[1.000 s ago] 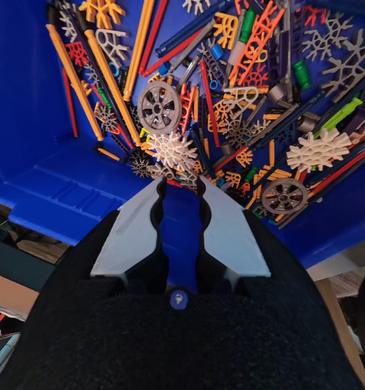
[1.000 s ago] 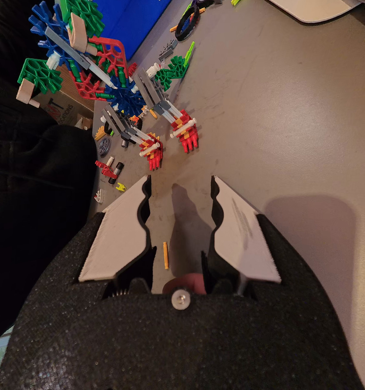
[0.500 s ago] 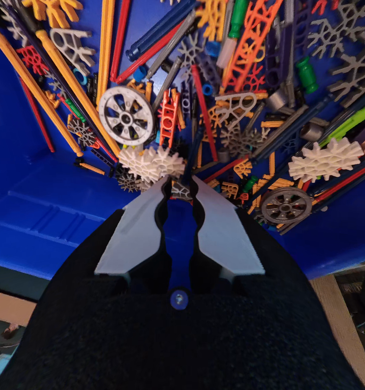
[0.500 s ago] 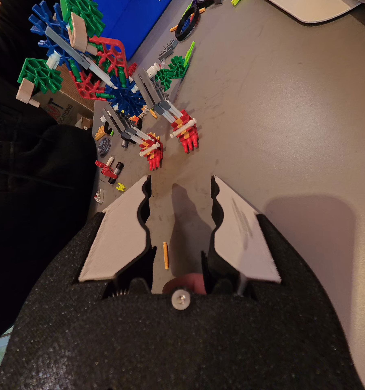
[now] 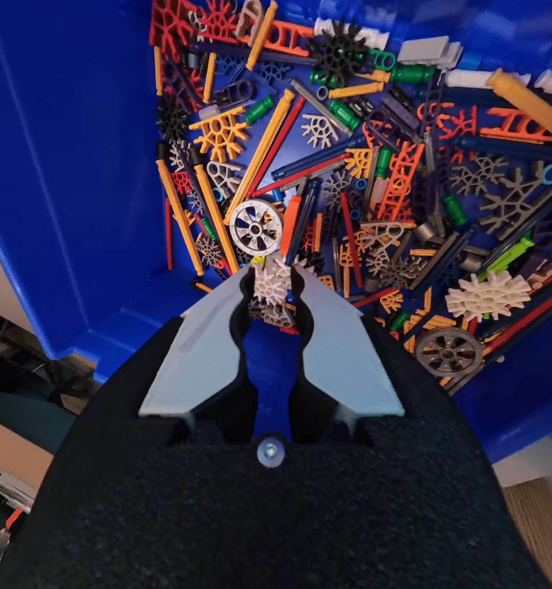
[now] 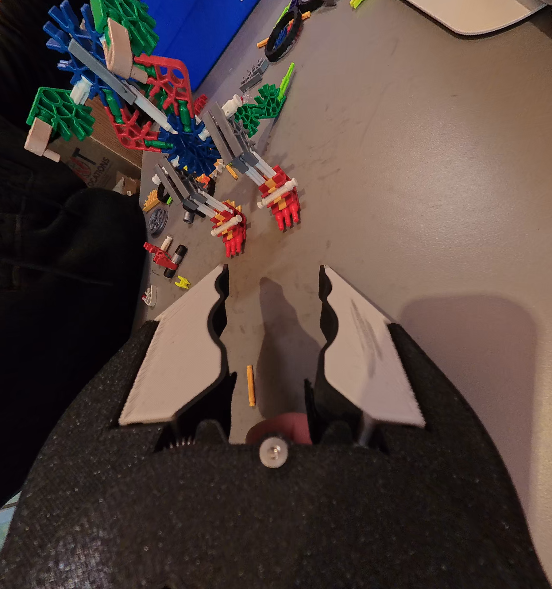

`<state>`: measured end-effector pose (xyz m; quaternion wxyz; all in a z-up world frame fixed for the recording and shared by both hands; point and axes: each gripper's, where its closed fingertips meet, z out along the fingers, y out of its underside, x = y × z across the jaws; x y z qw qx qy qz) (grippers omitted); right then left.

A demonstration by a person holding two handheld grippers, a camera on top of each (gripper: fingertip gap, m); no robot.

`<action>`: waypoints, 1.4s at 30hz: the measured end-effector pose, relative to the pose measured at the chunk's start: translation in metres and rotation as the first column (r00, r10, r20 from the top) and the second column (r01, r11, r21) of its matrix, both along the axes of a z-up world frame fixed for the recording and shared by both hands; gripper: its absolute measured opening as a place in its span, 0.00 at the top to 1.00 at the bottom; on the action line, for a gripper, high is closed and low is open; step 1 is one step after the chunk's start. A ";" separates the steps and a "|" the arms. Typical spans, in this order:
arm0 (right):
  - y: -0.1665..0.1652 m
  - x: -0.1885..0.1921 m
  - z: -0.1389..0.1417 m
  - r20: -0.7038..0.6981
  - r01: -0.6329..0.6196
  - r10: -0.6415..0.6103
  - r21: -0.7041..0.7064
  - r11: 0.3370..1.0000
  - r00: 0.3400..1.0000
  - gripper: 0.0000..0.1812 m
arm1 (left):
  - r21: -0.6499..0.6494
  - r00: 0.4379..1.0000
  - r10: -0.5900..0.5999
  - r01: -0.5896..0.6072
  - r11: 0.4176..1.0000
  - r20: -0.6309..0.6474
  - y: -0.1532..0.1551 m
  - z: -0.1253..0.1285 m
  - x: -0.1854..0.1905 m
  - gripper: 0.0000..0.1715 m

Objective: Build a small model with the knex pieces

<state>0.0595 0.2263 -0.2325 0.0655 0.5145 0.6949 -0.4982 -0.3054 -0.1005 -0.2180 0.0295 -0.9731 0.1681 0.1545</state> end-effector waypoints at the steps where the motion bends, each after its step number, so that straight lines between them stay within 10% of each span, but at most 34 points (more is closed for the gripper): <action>1: 0.000 0.000 0.000 0.000 0.000 0.000 0.000 1.000 1.000 0.69 | -0.003 1.000 0.005 -0.005 1.000 -0.007 -0.002 0.001 -0.002 0.88; 42: 0.000 0.000 0.000 -0.001 0.000 0.000 0.001 1.000 1.000 0.69 | -0.284 0.992 0.101 -0.076 0.956 0.076 -0.070 -0.017 0.026 0.95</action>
